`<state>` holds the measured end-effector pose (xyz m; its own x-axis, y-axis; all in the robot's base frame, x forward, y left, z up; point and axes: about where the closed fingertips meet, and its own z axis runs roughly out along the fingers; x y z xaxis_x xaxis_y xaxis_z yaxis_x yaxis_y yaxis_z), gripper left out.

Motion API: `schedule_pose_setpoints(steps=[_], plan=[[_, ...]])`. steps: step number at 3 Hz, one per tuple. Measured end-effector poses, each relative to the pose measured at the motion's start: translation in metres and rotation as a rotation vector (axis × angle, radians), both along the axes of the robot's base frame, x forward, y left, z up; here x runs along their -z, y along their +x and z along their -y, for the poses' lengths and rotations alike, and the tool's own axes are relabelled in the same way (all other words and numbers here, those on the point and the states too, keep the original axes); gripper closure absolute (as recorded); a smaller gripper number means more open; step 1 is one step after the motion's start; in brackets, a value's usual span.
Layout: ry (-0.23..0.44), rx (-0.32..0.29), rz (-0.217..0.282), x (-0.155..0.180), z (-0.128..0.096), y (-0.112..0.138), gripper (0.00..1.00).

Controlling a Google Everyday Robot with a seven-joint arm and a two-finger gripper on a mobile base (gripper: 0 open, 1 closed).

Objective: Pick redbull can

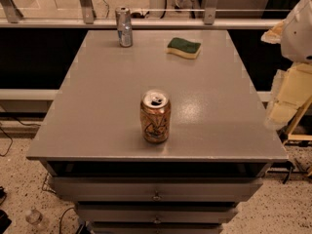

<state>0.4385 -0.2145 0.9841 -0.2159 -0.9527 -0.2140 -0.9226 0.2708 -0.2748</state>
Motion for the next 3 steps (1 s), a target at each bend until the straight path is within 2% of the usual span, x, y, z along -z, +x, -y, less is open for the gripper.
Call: schedule_pose_setpoints(steps=[1, 2, 3], plan=[[0.0, 0.0, 0.0, 0.0, 0.0, 0.0, 0.0], [0.024, 0.017, 0.053, -0.002, 0.003, 0.011, 0.0], [0.09, 0.051, 0.153, -0.001, 0.005, 0.038, 0.0]])
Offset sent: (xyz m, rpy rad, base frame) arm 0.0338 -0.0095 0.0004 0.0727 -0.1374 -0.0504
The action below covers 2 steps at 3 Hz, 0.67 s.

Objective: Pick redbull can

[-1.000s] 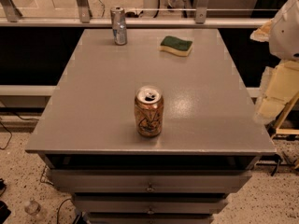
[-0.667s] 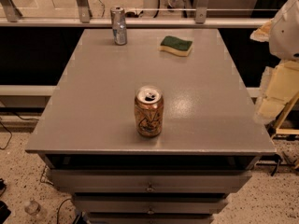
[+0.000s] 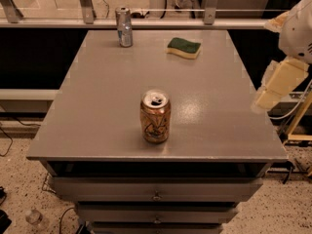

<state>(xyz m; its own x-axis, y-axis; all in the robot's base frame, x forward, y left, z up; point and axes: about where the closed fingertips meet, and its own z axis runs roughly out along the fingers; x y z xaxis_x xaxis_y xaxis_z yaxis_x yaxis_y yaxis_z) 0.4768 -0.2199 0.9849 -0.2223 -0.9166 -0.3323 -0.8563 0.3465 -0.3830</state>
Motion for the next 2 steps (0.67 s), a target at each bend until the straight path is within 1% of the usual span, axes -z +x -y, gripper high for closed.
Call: schedule_pose_setpoints(steps=[1, 2], plan=[[0.148, 0.027, 0.094, 0.015, 0.003, 0.034, 0.0], [0.336, 0.013, 0.207, 0.013, -0.015, 0.082, 0.0]])
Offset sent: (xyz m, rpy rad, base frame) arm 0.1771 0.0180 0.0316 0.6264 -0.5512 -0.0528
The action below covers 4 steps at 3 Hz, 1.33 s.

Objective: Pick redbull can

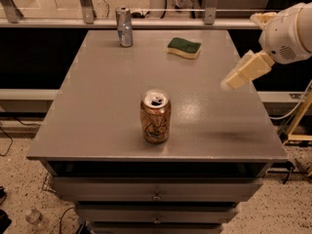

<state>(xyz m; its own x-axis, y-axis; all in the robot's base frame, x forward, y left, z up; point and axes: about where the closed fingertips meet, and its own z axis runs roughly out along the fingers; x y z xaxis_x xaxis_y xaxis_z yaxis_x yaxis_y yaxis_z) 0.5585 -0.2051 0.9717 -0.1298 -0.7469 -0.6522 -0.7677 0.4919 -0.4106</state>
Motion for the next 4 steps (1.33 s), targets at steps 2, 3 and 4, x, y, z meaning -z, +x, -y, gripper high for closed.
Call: schedule_pose_setpoints(steps=[2, 3, 4], plan=[[0.36, -0.042, 0.264, -0.033, -0.054, 0.091, 0.0], [0.362, -0.043, 0.264, -0.032, -0.055, 0.092, 0.0], [0.415, -0.023, 0.25, -0.014, -0.072, 0.111, 0.0]])
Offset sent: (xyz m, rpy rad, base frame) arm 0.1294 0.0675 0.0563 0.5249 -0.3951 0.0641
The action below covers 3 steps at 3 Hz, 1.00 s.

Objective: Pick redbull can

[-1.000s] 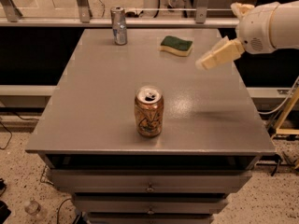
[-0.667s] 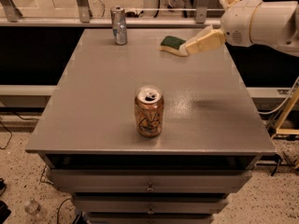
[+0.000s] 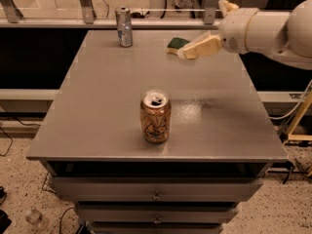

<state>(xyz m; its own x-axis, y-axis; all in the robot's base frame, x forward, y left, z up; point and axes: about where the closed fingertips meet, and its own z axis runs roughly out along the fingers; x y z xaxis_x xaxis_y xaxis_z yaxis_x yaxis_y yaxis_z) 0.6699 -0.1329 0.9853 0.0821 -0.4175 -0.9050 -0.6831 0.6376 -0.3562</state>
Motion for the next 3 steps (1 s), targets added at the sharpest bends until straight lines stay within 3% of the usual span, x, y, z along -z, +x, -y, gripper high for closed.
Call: schedule_pose_setpoints(steps=[2, 3], plan=[[0.22, 0.022, -0.046, 0.05, -0.057, 0.068, 0.0], [0.273, 0.019, -0.051, 0.057, -0.072, 0.088, 0.0]])
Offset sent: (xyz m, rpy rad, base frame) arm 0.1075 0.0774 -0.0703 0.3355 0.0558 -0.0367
